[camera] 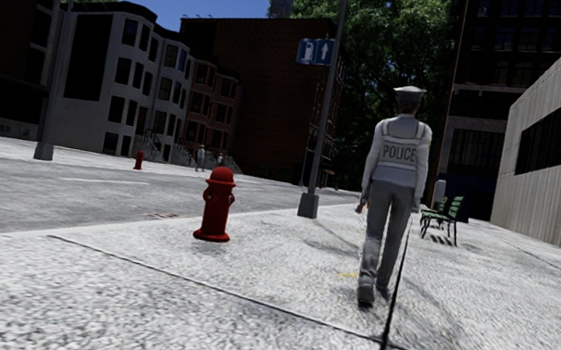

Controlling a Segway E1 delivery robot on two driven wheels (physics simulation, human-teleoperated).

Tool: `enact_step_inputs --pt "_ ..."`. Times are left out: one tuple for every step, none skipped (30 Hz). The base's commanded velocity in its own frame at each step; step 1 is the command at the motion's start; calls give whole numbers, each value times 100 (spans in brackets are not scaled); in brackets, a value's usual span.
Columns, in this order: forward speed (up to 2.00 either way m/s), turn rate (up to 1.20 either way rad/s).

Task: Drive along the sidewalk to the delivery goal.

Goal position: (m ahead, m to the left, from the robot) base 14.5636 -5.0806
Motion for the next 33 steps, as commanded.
enact_step_inputs --pt "193 -14" --pt "177 -26" --pt "177 -26" --pt "166 -30" --pt "160 -32" --pt "148 -37" --pt "133 -41" --pt "133 -41" --pt "112 -42" --pt "104 -43" --pt "102 -46" --pt "102 -46" --pt "101 -49" --pt "101 -54" --pt "101 -55" --pt "101 -56" --pt "101 -56" --pt "101 -56" --pt "101 -56" --pt "102 -56" --pt "102 -56" --pt "102 -56" --pt "103 -56" --pt "105 -56" --pt "107 -56" --pt "107 -56" --pt "112 -55" --pt "117 -55" --pt "120 -54" --pt "121 -53" --pt "122 -49" --pt "122 -49" --pt "122 -39"
